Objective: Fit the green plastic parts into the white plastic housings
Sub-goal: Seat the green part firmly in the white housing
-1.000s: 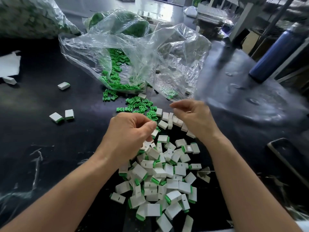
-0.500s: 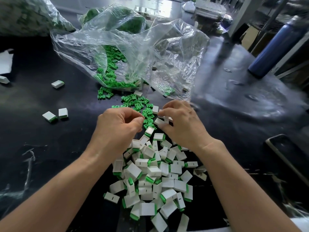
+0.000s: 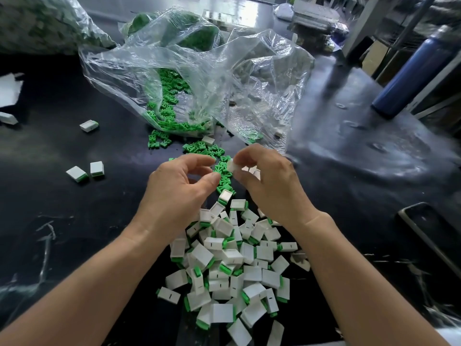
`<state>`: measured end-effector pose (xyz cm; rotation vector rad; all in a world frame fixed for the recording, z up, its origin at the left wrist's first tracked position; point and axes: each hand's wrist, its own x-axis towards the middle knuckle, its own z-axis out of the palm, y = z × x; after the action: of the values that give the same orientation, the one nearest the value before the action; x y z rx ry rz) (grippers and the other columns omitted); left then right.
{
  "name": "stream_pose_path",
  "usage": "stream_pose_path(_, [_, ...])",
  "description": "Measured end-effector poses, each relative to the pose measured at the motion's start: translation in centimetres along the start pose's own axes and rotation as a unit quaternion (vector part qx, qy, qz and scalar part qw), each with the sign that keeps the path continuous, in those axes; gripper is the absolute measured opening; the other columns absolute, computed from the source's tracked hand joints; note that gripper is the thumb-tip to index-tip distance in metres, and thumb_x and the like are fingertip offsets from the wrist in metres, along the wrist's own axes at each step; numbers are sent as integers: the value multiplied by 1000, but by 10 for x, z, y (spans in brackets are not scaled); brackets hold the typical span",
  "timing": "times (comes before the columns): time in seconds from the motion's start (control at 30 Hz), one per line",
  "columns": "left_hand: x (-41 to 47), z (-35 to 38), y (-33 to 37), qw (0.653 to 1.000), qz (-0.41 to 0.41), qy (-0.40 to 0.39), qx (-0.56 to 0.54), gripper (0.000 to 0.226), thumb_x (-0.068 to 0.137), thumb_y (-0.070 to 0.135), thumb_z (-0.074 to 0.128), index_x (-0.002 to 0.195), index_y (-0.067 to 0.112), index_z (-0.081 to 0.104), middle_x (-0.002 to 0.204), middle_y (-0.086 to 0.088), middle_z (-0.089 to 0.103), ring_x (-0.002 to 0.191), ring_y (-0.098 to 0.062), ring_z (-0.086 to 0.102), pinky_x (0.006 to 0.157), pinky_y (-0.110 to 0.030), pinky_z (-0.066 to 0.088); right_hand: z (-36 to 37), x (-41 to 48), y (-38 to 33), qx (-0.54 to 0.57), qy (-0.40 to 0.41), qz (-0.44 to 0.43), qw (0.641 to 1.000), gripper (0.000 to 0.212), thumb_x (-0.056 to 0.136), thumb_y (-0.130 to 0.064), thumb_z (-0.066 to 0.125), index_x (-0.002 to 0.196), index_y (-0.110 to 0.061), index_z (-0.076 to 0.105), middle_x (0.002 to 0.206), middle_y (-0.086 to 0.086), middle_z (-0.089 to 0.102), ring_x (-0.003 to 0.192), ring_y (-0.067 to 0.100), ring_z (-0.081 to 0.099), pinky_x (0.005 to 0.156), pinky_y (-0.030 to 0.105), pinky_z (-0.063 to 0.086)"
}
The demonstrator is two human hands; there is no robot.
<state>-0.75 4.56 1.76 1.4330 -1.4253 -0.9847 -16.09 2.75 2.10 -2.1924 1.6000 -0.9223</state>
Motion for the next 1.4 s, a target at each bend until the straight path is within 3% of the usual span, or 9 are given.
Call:
stream_pose_path(0.13, [-3, 0, 3, 999, 4, -18, -35, 14, 80, 20, 70, 85, 32, 67, 77, 7, 72, 73, -8, 68, 65, -27, 56, 3, -4, -11, 121, -32, -1, 992, 14, 78, -12, 72, 91, -9, 66, 81, -11, 62, 76, 1, 56, 73, 9, 42])
stream_pose_path(0.27, [-3, -1, 3, 998, 0, -5, -61, 20, 80, 9, 68, 80, 29, 67, 70, 4, 71, 62, -5, 66, 55, -16, 53, 0, -2, -5, 123, -56, 27, 990, 17, 78, -9, 72, 94, -10, 67, 81, -15, 61, 75, -3, 57, 74, 9, 44])
stream_pose_path(0.37, [-1, -2, 2, 997, -11, 4, -75, 23, 82, 5, 66, 81, 28, 66, 75, 4, 71, 64, -4, 67, 53, -13, 50, -9, 2, 5, 95, 6, 76, 993, 9, 82, -10, 66, 89, -16, 68, 73, -20, 58, 67, -10, 54, 68, 6, 42])
stream_pose_path(0.53, [-2, -1, 1, 997, -22, 2, -74, 25, 82, 2, 65, 79, 27, 66, 76, 2, 71, 67, -10, 69, 56, -19, 54, -8, 0, 7, -4, 4, 76, 997, 9, 83, -14, 66, 90, -15, 72, 80, -10, 58, 84, 14, 55, 83, 29, 44])
stream_pose_path(0.67, [-2, -1, 2, 997, -23, 7, -70, 24, 81, -1, 65, 77, 22, 66, 73, -1, 71, 66, -13, 69, 60, -27, 58, 1, -2, 5, -110, -58, 24, 992, 13, 86, -19, 62, 93, -19, 72, 96, 0, 62, 97, 18, 48, 80, 22, 28])
stream_pose_path(0.77, [-1, -1, 2, 998, -22, 11, -55, 25, 79, -2, 65, 75, 23, 66, 75, -4, 71, 73, -22, 70, 68, -37, 58, 4, -3, 5, -128, -71, 7, 989, 17, 89, -17, 58, 99, -21, 71, 102, -1, 64, 96, 17, 46, 83, 24, 28])
stream_pose_path(0.97, [-1, -2, 2, 999, -16, 19, -46, 22, 79, 4, 67, 75, 25, 67, 76, -1, 71, 76, -21, 68, 72, -38, 56, 10, 0, 5, -208, -121, -25, 970, 38, 92, -10, 50, 121, -32, 59, 122, -5, 56, 107, 17, 40, 85, 27, 24])
stream_pose_path(1.2, [-1, -2, 0, 999, -16, 20, -45, 20, 80, 5, 67, 77, 25, 68, 77, 0, 70, 78, -20, 68, 73, -37, 55, 10, 2, 6, -215, -114, -28, 969, 19, 91, -18, 53, 100, -25, 68, 107, -6, 63, 97, 16, 45, 73, 26, 19])
stream_pose_path(1.4, [-2, -2, 1, 998, -15, 22, -54, 18, 79, 10, 68, 76, 28, 68, 76, 4, 71, 79, -19, 67, 75, -39, 55, 11, 3, 5, -228, -135, -31, 964, 29, 92, -22, 54, 118, -30, 61, 115, -4, 58, 105, 17, 42, 82, 28, 21])
